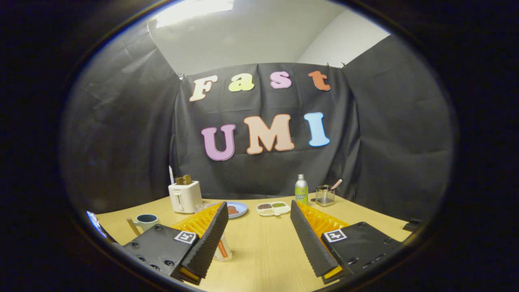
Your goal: Take the bottle from table, then pour the juice into the cup, finally place the bottle on the coaster
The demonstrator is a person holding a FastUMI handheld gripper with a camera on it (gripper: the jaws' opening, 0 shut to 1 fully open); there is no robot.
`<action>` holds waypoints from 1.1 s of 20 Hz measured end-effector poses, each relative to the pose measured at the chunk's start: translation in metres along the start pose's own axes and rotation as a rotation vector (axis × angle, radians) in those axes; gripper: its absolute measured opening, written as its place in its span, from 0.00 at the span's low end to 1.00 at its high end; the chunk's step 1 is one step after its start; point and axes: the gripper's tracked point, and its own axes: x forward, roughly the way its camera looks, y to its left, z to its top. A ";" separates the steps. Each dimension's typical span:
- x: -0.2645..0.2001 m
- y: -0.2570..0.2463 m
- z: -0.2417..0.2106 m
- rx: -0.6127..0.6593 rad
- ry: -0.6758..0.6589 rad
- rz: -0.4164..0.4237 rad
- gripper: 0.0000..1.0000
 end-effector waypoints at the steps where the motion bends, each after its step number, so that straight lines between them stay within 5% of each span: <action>1: 0.000 0.001 -0.006 0.004 0.006 0.000 0.98; 22: -0.018 0.030 -0.130 0.045 0.222 0.044 0.98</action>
